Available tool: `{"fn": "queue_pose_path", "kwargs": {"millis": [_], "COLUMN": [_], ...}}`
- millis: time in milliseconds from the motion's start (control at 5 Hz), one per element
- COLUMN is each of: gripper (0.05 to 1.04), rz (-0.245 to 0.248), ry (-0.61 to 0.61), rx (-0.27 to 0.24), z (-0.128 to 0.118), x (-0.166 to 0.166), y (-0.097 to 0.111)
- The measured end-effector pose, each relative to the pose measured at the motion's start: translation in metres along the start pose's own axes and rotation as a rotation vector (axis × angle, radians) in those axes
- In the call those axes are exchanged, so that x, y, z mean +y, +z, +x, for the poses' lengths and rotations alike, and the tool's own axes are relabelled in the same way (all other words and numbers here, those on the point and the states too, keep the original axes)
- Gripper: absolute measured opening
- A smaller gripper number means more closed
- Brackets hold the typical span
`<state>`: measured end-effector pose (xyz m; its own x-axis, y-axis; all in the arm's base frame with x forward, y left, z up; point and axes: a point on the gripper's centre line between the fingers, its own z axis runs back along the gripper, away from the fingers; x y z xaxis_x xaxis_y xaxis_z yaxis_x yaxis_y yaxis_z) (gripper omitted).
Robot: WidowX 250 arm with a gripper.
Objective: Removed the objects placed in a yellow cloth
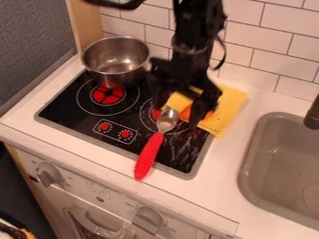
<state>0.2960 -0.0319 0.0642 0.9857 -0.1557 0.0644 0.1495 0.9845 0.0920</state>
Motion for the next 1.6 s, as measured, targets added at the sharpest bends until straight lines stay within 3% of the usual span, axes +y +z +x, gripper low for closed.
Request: {"fn": "queue_pose_path", "kwargs": {"millis": [200,400,600,1000,1200,1400,1600], "gripper": [1.0,0.999,0.948,0.448,0.368,0.367,0.367], "rz": [-0.02,-0.007,0.003,0.005,0.016,0.023,0.041], "ry": [0.003,0.045,0.039,0.022,0.02,0.033,0.149], "rx": [0.096,0.154,0.149,0.143,0.127,0.096,0.031], "z": [-0.026,-0.036,-0.036,-0.029,-0.029,-0.03,-0.034], "x": [0.0,0.014,0.015,0.007,0.005,0.008,0.048], "y": [-0.037,-0.057,-0.06,-0.061,-0.059,-0.054,-0.027]}}
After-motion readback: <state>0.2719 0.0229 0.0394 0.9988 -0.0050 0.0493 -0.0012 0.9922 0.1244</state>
